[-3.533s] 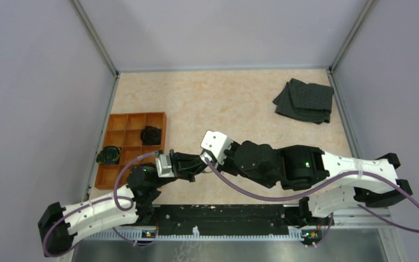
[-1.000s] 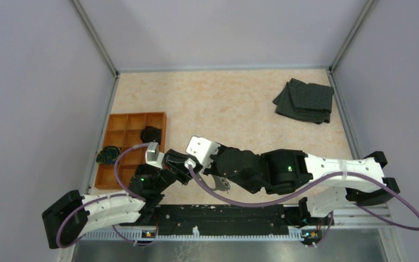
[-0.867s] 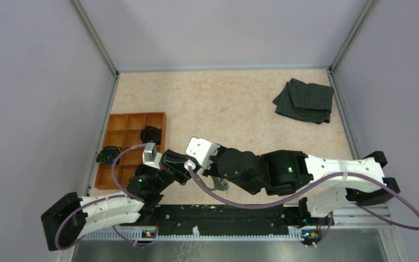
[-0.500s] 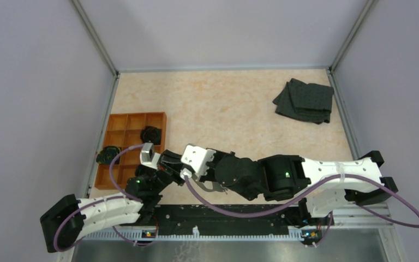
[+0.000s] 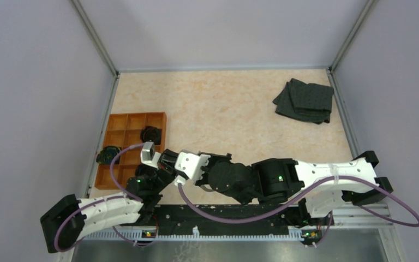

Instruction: Remove the keys from the keyring

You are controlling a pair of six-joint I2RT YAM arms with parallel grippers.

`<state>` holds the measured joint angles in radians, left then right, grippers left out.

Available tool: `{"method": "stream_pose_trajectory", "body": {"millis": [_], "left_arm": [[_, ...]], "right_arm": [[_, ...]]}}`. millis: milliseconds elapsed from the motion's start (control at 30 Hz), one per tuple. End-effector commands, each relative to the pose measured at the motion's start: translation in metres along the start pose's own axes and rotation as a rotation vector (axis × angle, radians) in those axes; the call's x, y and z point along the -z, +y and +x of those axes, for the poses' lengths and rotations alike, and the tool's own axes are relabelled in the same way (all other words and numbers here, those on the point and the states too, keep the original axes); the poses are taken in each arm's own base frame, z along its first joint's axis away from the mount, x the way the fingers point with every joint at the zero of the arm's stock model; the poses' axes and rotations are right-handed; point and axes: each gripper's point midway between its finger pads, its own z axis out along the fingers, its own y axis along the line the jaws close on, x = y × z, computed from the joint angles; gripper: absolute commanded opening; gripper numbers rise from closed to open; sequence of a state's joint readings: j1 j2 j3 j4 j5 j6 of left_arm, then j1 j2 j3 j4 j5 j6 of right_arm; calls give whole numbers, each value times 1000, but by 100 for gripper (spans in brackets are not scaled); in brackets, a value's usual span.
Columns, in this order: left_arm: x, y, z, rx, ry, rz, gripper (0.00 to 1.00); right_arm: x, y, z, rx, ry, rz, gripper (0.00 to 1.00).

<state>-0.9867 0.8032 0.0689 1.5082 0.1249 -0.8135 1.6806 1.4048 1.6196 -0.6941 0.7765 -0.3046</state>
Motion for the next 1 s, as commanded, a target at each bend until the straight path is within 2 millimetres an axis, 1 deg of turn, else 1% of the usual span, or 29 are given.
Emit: {"method": "stream_pose_trajectory", "body": {"millis": [0, 33, 133, 233, 300, 433, 600, 700, 733, 833, 900, 967], "left_arm": [[2, -44, -48, -21, -201, 175, 0], [2, -43, -48, -16, -200, 171, 0], [2, -46, -52, -14, -214, 179, 0], [-1, -50, -53, -17, -209, 196, 0], [-3, -49, -52, -14, -199, 189, 0], [-3, -49, -54, -22, -202, 184, 0], [-6, -44, -53, -38, -192, 154, 0], [-8, -42, -53, -45, -190, 141, 0], [-9, -42, -53, -50, -184, 137, 0], [-16, -36, -46, -74, -129, 104, 0], [-18, -25, -38, -86, -84, 51, 0], [-19, -14, -31, -97, -50, 0, 7]], "right_arm": [[13, -22, -34, -96, -89, 66, 0], [14, -24, -36, -104, -95, 63, 0], [14, -18, -36, -91, -104, 25, 0], [8, -11, -27, -35, -62, 21, 0], [6, -6, -22, -3, -40, 8, 0], [6, 4, -14, 38, -10, -46, 0], [4, 22, -3, 100, 47, -113, 0], [2, 28, 6, 136, 91, -131, 0], [2, 28, 9, 146, 105, -124, 0], [2, 13, 10, 158, 120, -40, 0], [3, -1, 7, 151, 113, 22, 0], [6, -13, 3, 146, 97, 79, 0]]}}
